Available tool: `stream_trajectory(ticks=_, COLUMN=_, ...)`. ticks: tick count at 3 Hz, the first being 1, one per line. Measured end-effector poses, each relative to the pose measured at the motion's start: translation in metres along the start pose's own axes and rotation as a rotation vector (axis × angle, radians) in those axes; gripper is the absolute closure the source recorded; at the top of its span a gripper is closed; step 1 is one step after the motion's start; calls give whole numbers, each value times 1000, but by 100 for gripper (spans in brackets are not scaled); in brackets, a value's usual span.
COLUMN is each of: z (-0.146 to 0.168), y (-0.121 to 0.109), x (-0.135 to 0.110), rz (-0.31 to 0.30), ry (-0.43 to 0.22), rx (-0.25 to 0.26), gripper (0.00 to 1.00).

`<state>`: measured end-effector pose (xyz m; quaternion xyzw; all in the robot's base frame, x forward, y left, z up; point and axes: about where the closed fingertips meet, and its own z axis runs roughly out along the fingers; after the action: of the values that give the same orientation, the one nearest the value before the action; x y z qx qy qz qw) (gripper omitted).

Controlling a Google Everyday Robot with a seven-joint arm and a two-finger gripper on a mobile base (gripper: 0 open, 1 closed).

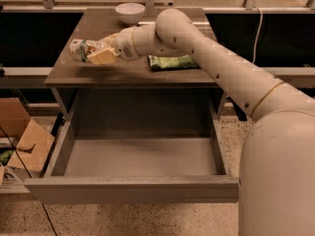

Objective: Place 7up can into top drawer

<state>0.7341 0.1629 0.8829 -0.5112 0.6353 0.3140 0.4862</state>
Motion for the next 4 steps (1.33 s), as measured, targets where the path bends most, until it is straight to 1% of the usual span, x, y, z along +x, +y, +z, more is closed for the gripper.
stream_trajectory(ticks=1, z=-32, y=22, x=-6, rz=-26, ry=-12, rx=5, gripper=100)
stream_trajectory(ticks=2, z=-68, y=50, x=2, rz=-21, ry=-5, rx=18, gripper=100)
stream_trajectory(ticks=3, z=-99, y=89, x=23, rz=11, ry=-1, rx=-2, gripper=100)
stream_trajectory(ticks=4, z=-121, y=135, x=68, rz=94, ry=27, rx=-40, gripper=100)
